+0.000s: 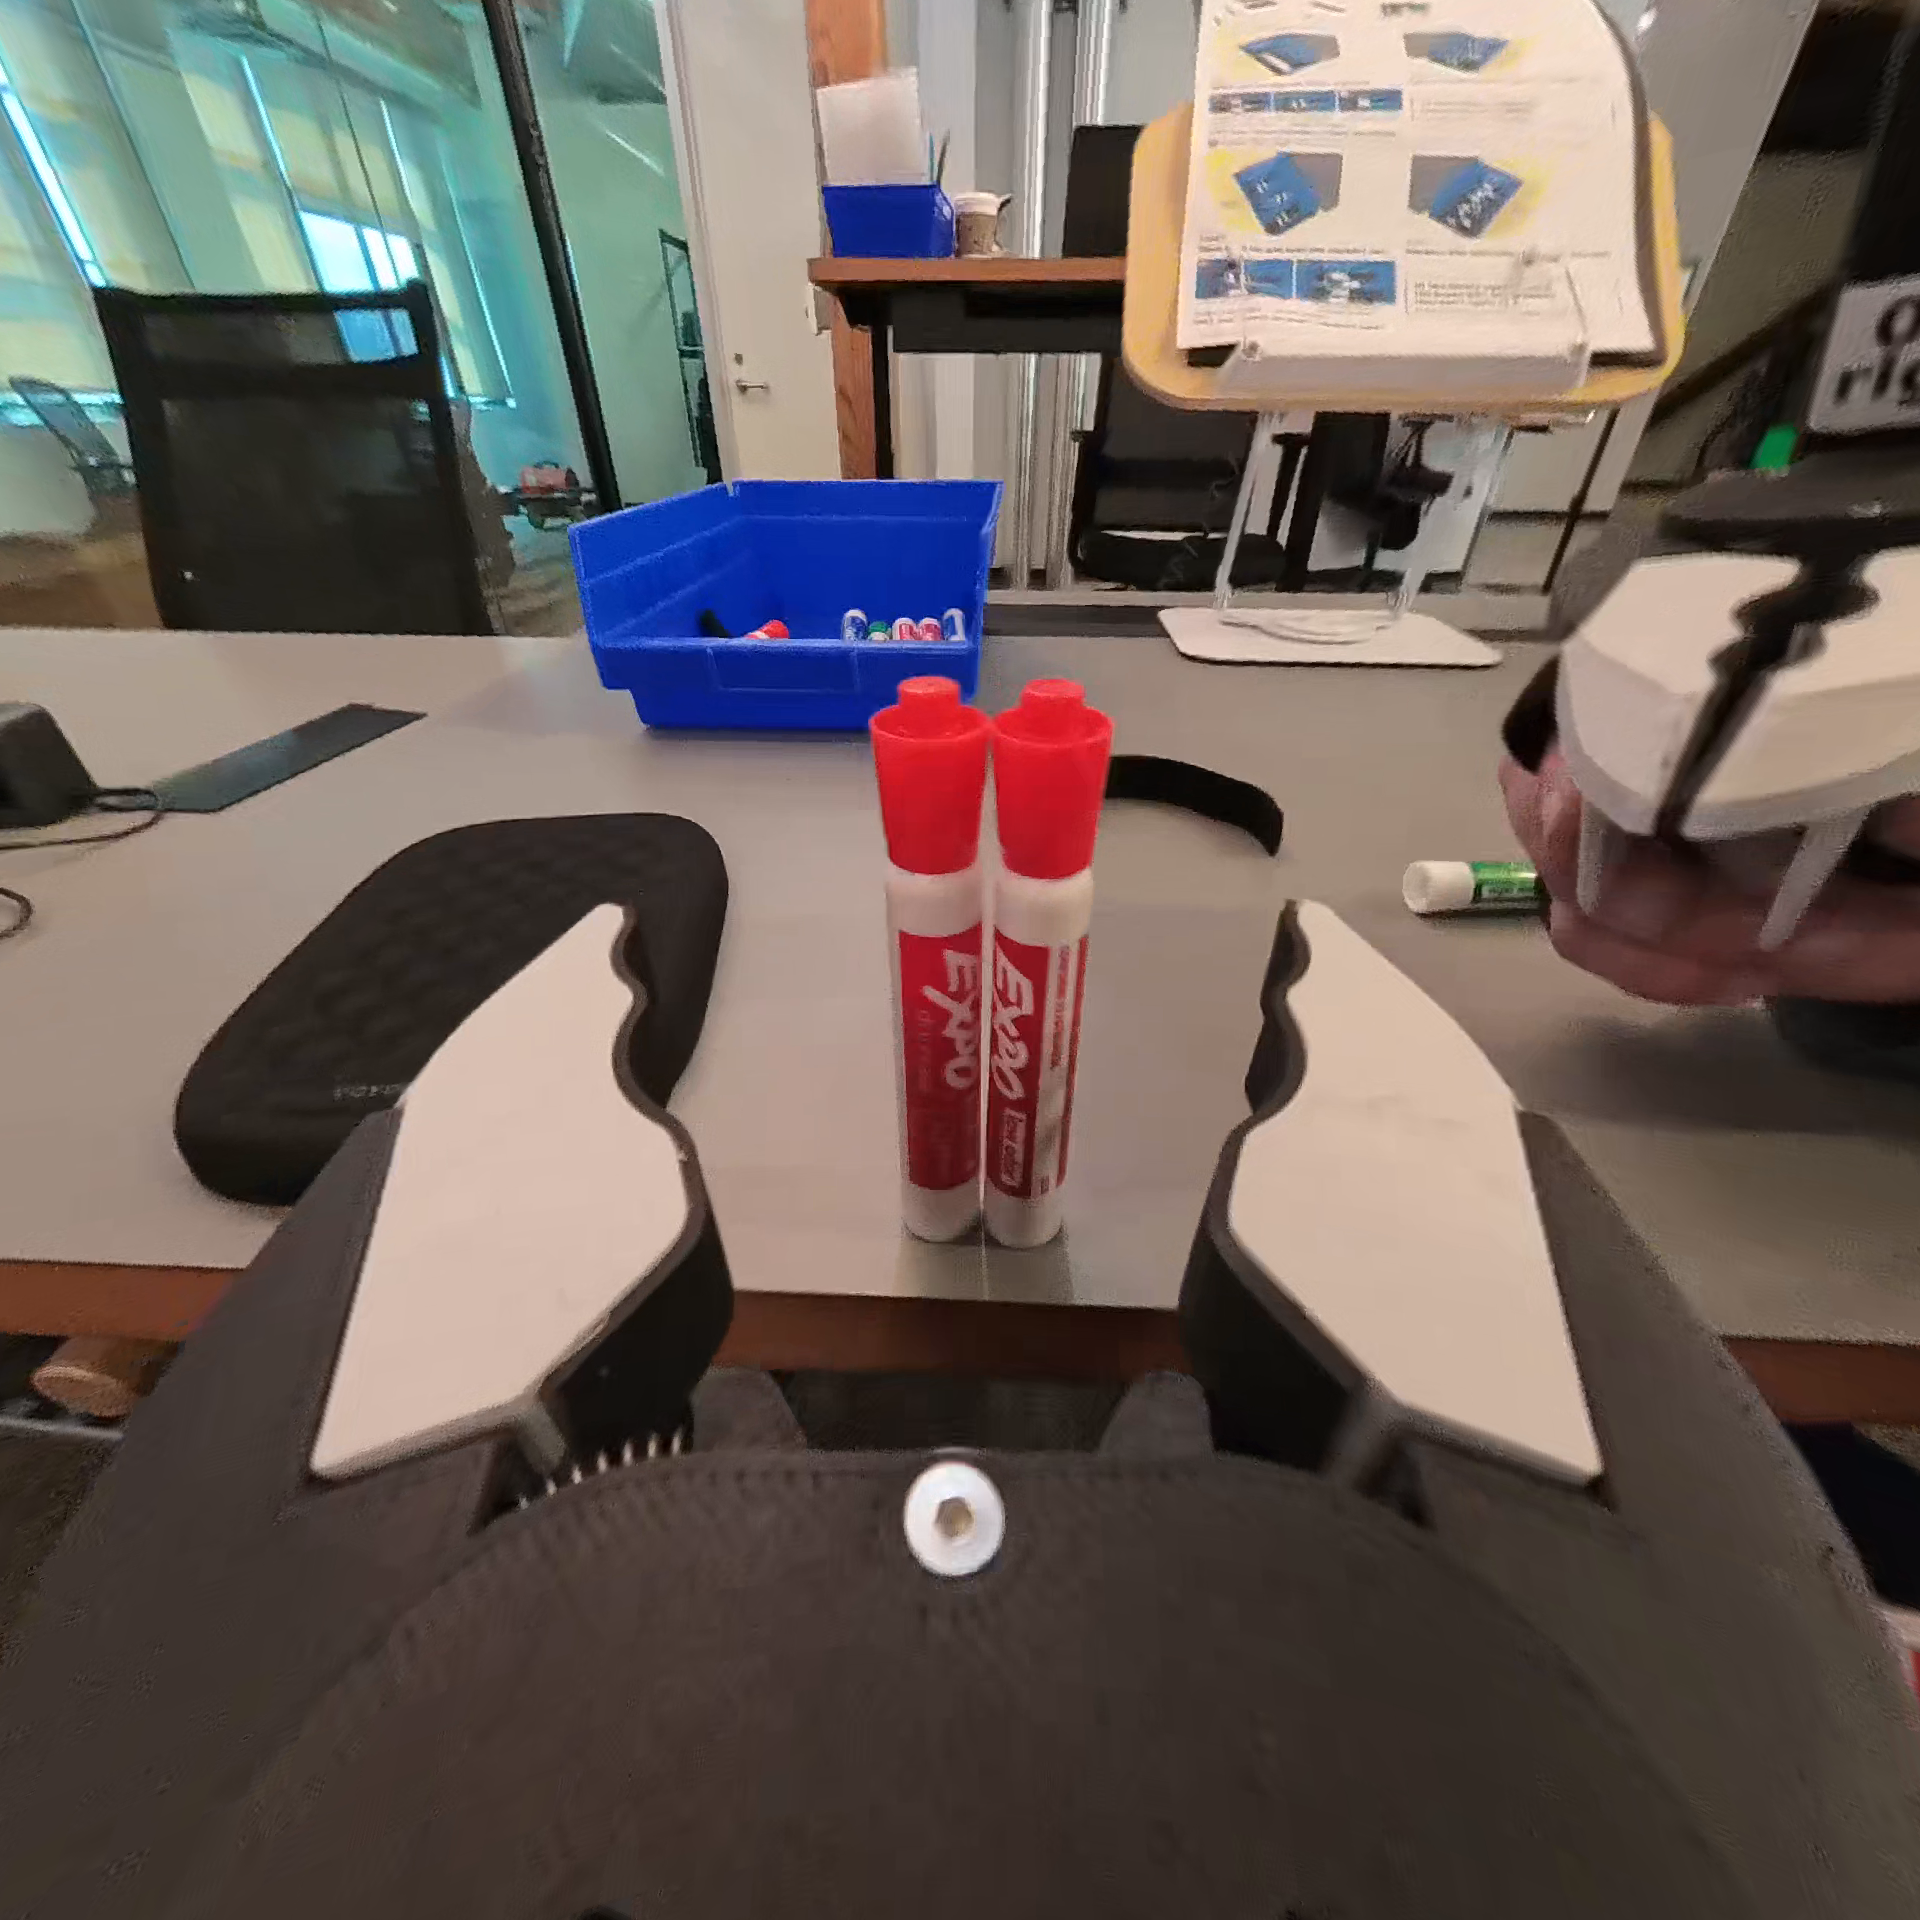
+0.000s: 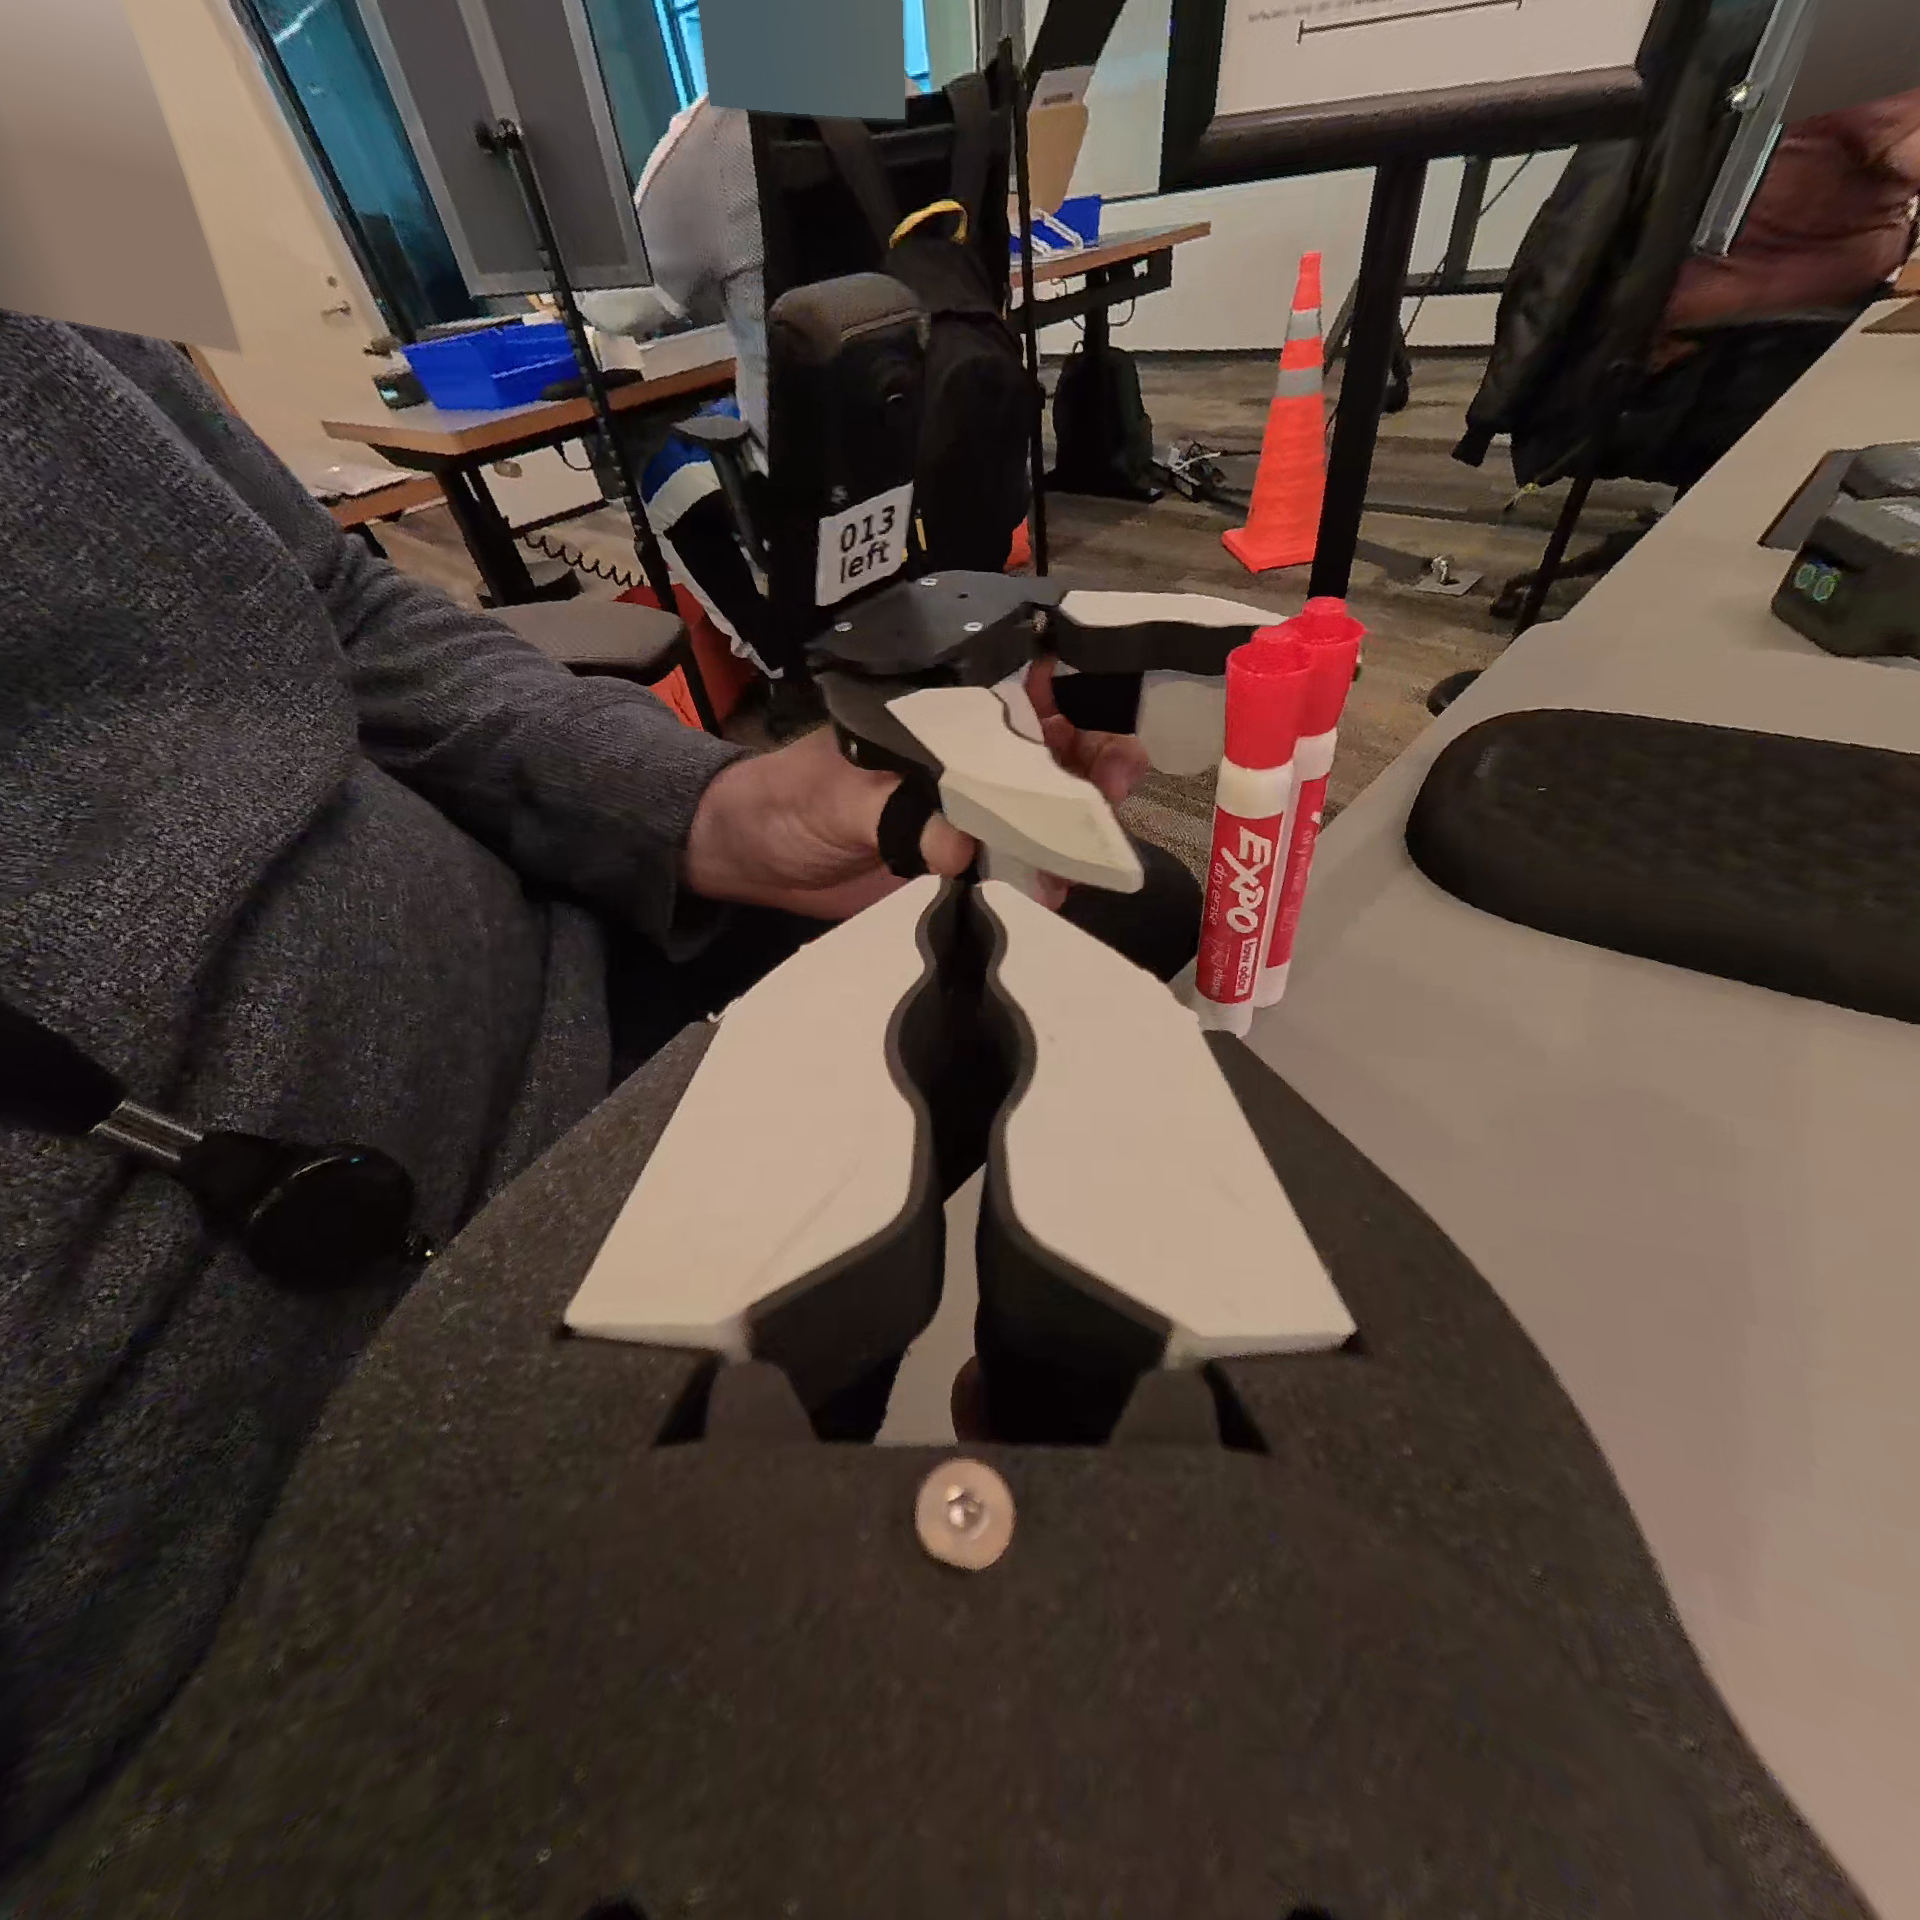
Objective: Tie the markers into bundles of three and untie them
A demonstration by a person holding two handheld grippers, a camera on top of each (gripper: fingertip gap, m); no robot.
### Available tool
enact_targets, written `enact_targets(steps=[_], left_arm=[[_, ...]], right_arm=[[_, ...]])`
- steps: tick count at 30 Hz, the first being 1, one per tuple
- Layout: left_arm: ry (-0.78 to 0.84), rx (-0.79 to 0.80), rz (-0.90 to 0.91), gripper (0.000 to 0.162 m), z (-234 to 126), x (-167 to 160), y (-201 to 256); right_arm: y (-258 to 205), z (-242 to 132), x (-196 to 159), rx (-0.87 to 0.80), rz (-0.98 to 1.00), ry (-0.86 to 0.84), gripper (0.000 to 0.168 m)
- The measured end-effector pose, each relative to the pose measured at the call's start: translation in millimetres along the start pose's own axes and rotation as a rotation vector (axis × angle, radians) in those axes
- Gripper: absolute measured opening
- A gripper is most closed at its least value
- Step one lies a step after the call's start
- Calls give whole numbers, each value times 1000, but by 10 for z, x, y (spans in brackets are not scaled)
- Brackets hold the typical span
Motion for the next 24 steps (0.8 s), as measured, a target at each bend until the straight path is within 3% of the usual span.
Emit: enact_targets(steps=[3, 11, 18, 24], left_arm=[[9, 15, 10, 114, 96, -33, -17], [41, 9, 100, 93, 257, -151, 108], [36, 6, 88, 95, 391, -177, 47], [24, -19, 73, 85, 429, -209, 33]], right_arm=[[23, 3, -55, -4, 16, -2, 0], [56, 10, -135, -5, 36, -4, 0], [58, 10, -143, 3, 41, 1, 0], [60, 9, -143, 10, 48, 5, 0]])
Point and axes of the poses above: each gripper's, where its closed fingertips meet, z out along the fingers, x out of its top, y = z × x across the jaws, the point moved 4 cm from there along -z, back along the fingers, and after that the axes turned 15 degrees about -z, right-handed, at the moved point
